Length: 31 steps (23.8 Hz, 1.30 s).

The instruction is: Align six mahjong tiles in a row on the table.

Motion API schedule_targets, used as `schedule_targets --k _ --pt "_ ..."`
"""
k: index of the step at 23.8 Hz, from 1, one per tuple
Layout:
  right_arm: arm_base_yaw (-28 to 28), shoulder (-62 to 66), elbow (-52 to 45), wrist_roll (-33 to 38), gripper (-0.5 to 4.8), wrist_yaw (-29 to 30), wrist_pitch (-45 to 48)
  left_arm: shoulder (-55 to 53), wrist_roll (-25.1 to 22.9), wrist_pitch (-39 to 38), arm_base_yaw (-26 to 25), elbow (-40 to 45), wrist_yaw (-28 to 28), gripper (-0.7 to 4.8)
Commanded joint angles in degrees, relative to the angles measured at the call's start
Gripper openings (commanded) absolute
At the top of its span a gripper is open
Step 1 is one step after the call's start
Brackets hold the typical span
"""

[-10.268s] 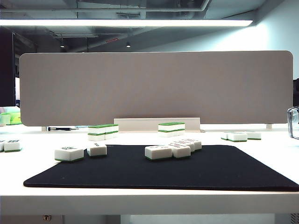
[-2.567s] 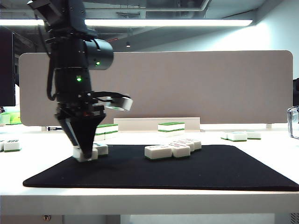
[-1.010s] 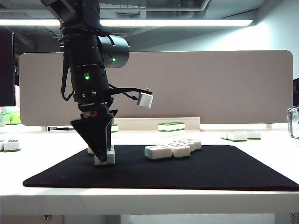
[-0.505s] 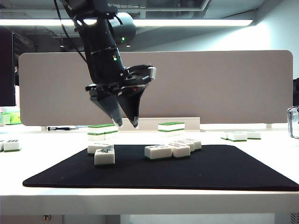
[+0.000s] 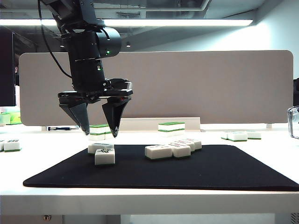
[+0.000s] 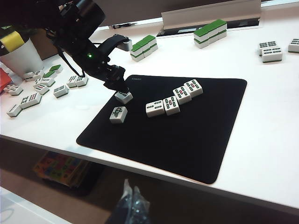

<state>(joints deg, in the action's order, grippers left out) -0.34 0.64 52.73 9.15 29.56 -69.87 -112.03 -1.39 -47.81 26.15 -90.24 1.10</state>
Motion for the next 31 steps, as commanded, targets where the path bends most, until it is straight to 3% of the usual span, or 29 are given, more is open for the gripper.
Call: schedule_targets --k 1,12,15,17,19,20,22,25,28,31 --pt "0.0 -0.7 0.2 -0.2 -0.01 -0.1 1.1 0.2 0.3 -0.3 -0.2 -0.1 -0.3 4.03" --pt "0.0 -0.7 0.2 -0.2 -0.01 3.0 0.5 -4.4 0.3 -1.0 -0.2 -0.1 -0.2 3.88" --pt "0.0 -0.7 0.2 -0.2 -0.01 3.0 0.6 -4.6 0.3 0.0 -0.2 -0.1 -0.2 2.79" --pt "0.0 -0.7 0.2 -0.2 -0.01 3.0 0.6 -4.6 0.3 0.2 -0.2 -0.1 -0.2 2.68" --pt "0.0 -0.7 0.2 -0.2 -0.01 2.9 0.7 -4.5 0.1 -0.1 0.0 -0.2 -0.3 1.74" --pt "0.0 -0.7 0.2 -0.2 -0.01 2.9 0.7 -4.2 -0.3 -0.8 0.0 -0.3 -0.5 1.71" --pt "0.0 -0.7 0.2 -0.2 -0.01 2.9 0.7 -3.4 -2.2 -1.1 0.7 -0.3 -1.4 1.72" --pt "0.0 -0.7 0.2 -0.2 -0.01 2.2 0.7 -1.6 -11.4 -1.4 3.1 -0.3 -2.4 1.72" --pt "0.0 -0.7 0.2 -0.2 -0.01 2.1 0.7 -1.6 -15.6 -4.0 5.5 -0.3 -2.4 1.72" --pt "0.0 -0.7 0.2 -0.2 -0.01 2.1 0.7 -1.6 -24.9 -6.8 8.2 -0.2 -2.4 1.72"
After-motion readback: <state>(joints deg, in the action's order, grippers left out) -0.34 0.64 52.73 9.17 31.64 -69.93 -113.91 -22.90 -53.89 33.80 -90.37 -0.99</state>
